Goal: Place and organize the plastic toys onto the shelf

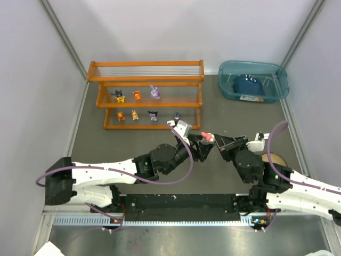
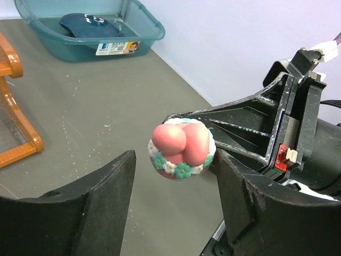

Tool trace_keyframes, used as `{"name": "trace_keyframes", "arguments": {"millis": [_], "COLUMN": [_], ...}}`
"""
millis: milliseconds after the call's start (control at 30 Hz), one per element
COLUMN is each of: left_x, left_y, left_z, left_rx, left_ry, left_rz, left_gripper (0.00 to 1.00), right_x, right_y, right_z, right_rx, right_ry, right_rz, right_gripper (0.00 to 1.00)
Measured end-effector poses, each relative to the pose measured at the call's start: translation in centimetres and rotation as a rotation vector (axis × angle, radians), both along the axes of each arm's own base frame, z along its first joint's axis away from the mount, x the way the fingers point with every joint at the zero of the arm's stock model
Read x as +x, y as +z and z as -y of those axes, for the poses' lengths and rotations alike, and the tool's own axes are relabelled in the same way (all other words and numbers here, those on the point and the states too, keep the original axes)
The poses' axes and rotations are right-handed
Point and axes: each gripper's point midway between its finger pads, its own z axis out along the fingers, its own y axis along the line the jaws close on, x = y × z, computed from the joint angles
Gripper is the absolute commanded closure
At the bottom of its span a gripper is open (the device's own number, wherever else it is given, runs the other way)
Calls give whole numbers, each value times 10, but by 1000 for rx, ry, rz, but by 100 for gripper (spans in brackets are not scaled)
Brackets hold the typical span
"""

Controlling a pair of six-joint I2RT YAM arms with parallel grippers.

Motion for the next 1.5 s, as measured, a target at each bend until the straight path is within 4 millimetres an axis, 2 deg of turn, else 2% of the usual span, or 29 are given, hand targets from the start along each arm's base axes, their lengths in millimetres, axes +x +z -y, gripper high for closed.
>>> {"name": "trace_keyframes", "arguments": {"millis": [67, 167, 300, 333, 400, 467, 567, 600, 633, 700, 733, 800, 833, 933, 1167, 1300, 1400, 1500], "left_x": [0, 0, -4, -4, -4, -4, -4, -4, -4, -4, -4, -4, -4, -4, -6, -4, 5, 33], "left_y": [0, -1, 1, 1, 2, 2, 2, 2, 2, 2, 3, 3, 4, 5, -7, -15, -19, -17], "left_z": [1, 1, 4, 4, 4, 4, 4, 4, 4, 4, 4, 4, 4, 4, -4, -18, -34, -58], "left_rx": [1, 3, 0, 0, -1, -1, -2, -2, -3, -3, -5, -7, -9, -13, 10, 37, 78, 99], "left_ry": [-2, -4, -21, -22, -25, -25, -25, -25, -25, -25, -25, -28, -27, -29, -31, -2, 33, 90], "left_rz": [0, -1, 6, 6, 6, 7, 7, 7, 7, 9, 10, 11, 16, 21, 29, 43, 68, 72], "left_gripper": [36, 44, 59, 66, 74, 89, 100, 100, 100, 100, 100, 100, 100, 100, 100, 100, 100, 100], "right_x": [0, -1, -1, -1, -1, -1, -1, -1, -1, -1, -1, -1, -1, -2, -5, -7, -9, -12], "right_y": [0, 1, 1, 1, 1, 1, 1, 1, 1, 1, 2, 4, 5, 10, 26, 35, 38, 40], "right_z": [0, -1, -1, -1, -1, -1, -1, -1, -1, -1, -1, 0, 1, 3, 16, 30, 42, 58], "right_rx": [1, 4, 7, 6, 7, 7, 6, 6, 5, 5, 4, 9, 10, 17, 49, 64, 70, 86], "right_ry": [3, 6, 10, 10, 11, 11, 12, 12, 12, 12, 13, 9, 7, 14, 6, -13, -28, -47], "right_rz": [-1, -1, -1, -1, -1, -1, -1, 0, 0, 1, 2, 10, 11, 26, 72, 101, 115, 129], "right_gripper": [100, 100, 100, 100, 100, 100, 100, 100, 92, 83, 62, 51, 42, 30, 25, 25, 25, 26]}}
